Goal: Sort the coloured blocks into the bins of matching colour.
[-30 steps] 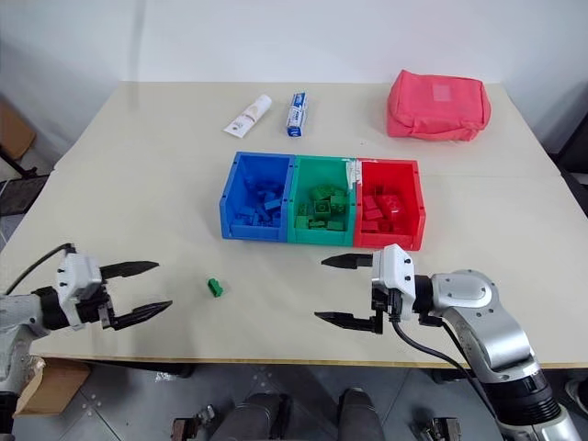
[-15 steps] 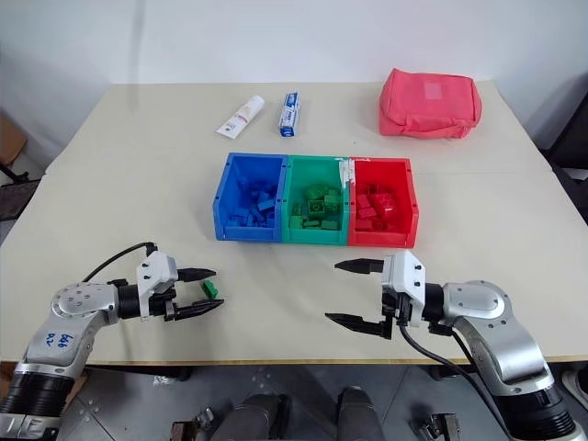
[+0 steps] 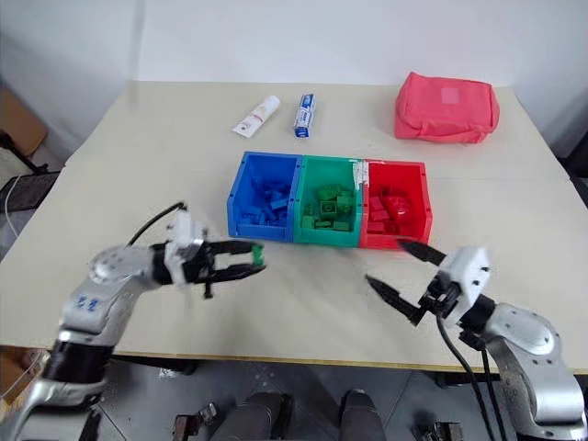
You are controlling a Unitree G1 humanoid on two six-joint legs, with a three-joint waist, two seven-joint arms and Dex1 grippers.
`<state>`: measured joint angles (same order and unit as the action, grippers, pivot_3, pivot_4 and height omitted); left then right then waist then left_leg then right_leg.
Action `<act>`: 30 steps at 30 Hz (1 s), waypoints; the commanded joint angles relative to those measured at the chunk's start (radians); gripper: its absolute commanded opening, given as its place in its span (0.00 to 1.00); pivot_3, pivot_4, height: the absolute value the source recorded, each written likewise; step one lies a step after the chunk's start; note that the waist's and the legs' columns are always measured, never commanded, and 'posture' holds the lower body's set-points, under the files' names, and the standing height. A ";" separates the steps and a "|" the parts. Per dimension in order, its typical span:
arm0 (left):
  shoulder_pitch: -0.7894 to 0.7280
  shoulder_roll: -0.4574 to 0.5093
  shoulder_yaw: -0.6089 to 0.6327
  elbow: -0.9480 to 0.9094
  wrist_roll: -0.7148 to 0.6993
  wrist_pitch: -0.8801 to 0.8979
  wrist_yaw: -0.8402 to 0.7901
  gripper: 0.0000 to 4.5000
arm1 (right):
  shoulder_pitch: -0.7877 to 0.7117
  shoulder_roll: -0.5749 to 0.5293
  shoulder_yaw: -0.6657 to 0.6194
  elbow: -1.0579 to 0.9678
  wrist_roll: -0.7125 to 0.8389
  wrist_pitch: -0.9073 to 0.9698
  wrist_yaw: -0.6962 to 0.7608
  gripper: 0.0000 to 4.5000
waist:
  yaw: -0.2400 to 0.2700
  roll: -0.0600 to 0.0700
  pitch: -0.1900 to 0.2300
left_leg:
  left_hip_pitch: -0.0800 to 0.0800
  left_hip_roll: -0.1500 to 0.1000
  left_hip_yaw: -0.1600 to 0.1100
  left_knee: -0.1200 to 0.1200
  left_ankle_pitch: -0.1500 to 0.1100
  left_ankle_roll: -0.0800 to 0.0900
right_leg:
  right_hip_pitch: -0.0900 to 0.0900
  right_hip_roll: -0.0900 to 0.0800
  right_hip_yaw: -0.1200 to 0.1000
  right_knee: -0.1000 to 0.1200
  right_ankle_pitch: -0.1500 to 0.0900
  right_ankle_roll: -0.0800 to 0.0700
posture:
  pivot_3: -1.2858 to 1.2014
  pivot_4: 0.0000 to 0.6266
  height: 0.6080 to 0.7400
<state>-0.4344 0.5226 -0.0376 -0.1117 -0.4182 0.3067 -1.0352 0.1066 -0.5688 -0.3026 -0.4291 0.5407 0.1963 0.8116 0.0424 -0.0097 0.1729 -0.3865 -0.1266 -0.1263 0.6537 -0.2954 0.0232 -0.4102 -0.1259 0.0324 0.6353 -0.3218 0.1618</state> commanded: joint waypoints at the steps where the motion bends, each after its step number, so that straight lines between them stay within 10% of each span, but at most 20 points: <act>1: -0.152 -0.136 -0.075 0.131 0.122 0.011 0.195 0.32 | 0.070 0.034 -0.076 -0.077 0.000 -0.008 -0.095 1.00 | -0.002 0.000 0.000 | 0.000 0.000 0.001 -0.001 0.000 0.000 | 0.000 0.000 0.001 0.000 0.000 0.000 | 0.52 0.24 1.00; 7: -0.415 -0.333 -0.152 0.480 0.295 -0.163 0.353 0.32 | 0.160 0.096 -0.067 -0.150 -0.057 -0.048 -0.178 1.00 | -0.008 -0.001 0.000 | 0.000 0.001 0.003 0.000 0.000 0.000 | -0.002 0.002 0.002 0.001 0.000 0.000 | 0.52 0.24 1.00; 15: -0.478 -0.325 -0.129 0.587 0.300 -0.222 0.294 0.88 | 0.221 0.105 -0.053 -0.233 -0.061 -0.033 -0.211 1.00 | -0.021 -0.001 0.000 | 0.000 0.002 0.004 -0.001 0.000 -0.001 | -0.003 0.004 0.004 0.002 0.000 0.000 | 0.52 0.24 1.00; 30: 0.071 0.160 0.130 0.121 0.109 -0.303 -0.027 0.99 | 0.012 -0.124 0.051 0.058 -0.064 -0.104 0.156 1.00 | -0.034 0.000 0.000 | 0.001 0.005 0.001 -0.002 0.000 -0.002 | -0.002 0.006 0.003 0.001 0.000 -0.001 | 0.52 0.24 1.00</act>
<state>-0.3779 0.6689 0.0646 0.0718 -0.2811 0.0104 -1.0505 0.1237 -0.6776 -0.2603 -0.3854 0.4711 0.1213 0.9233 0.0089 -0.0094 0.1729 -0.3856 -0.1219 -0.1260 0.6518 -0.2953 0.0212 -0.4116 -0.1200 0.0351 0.6357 -0.3223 0.1606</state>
